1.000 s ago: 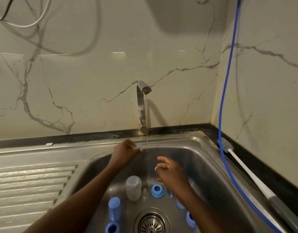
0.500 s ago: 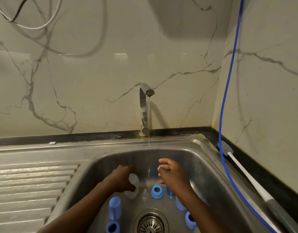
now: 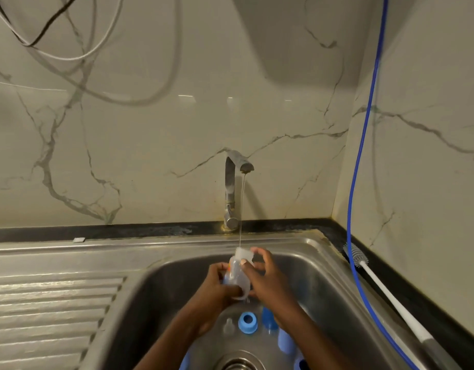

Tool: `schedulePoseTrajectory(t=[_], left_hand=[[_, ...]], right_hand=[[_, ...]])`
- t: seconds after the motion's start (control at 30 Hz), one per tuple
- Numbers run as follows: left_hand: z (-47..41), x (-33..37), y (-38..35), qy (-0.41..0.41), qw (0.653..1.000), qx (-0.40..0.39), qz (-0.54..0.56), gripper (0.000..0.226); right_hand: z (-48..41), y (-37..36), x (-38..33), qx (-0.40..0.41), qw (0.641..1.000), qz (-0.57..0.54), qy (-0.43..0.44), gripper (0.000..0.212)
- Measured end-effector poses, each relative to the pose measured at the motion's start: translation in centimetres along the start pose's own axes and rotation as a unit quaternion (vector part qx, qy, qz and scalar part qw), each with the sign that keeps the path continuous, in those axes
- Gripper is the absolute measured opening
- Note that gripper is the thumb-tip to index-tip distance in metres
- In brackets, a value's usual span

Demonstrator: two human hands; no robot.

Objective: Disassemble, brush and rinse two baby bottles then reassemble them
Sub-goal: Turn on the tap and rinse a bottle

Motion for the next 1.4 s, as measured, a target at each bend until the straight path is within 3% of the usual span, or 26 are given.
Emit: schedulePoseTrajectory(t=[0.1,0.27,0.33,0.4,0.5,0.53,0.63,0.73,0.83,0.93,1.03,1.17,1.4], left_hand=[[-1.2,0.9,0.2,-0.062,0.987,0.063,-0.133,0.029],[0.0,2.8,0.3,-0.162,0.980,0.081,-0.085,0.037],[0.4,3.3,0.4,-0.197,0.975,0.070,-0.077,0.037],[0.4,3.6,-0.4,-0.202,0.976,0.021,-0.071,0.044],[0.4,3.7,-1.5,-0.193,0.979,-0.027,-0.068,0.047],[0.4,3.6,-1.6,-0.188,0.980,-0.026,-0.058,0.048],[0.0,3.1,-1.3,-0.182,0.981,-0.004,-0.063,0.039],[-0.1,3.0,-0.8,-0.173,0.983,0.014,-0.053,0.049],[-0.4,2.9,0.2,-0.173,0.981,0.052,-0.067,0.057],[-0.6,2.8,1.0,-0.178,0.978,0.075,-0.074,0.063],[-0.7,2.7,0.6,-0.175,0.979,0.063,-0.087,0.067],[-0.7,2.8,0.2,-0.178,0.977,0.057,-0.103,0.068],[-0.8,2.8,0.2,-0.176,0.977,0.060,-0.106,0.066]], right_hand=[[-0.6,-1.7,-1.9,-0.025,0.988,0.140,0.061,0.027],[-1.7,-1.6,-2.5,0.033,0.992,0.094,0.079,0.030],[-1.4,-2.7,-2.3,0.018,0.985,0.125,0.117,0.037],[-1.4,-2.6,-1.6,0.026,0.984,0.130,0.120,0.037],[-2.0,-0.7,-0.9,0.080,0.994,-0.022,0.067,0.021],[-2.0,-0.8,-1.0,0.070,0.994,-0.048,0.064,0.022],[-1.1,-2.8,-2.5,-0.012,0.991,0.066,0.120,0.016],[-1.8,-1.6,-3.0,0.047,0.987,0.028,0.150,0.012],[-3.0,0.5,-3.0,0.111,0.985,-0.040,0.122,0.012],[-5.4,2.3,-4.3,0.149,0.981,0.005,0.123,0.020],[-8.9,2.0,-7.3,0.099,0.979,0.095,0.154,0.027],[-12.0,-0.3,-8.4,-0.021,0.984,0.137,0.111,0.026],[-13.7,-1.1,-9.1,-0.019,0.976,0.181,0.119,0.023]])
Point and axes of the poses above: each hand's wrist, its own z-axis away from the middle knuckle, its own y-axis out of the back of the hand, x = y × z, the point moved 8 cm from there along -z, towards the middle knuckle, and after that the axes turned 3 degrees about y, right-handed, at the moved point
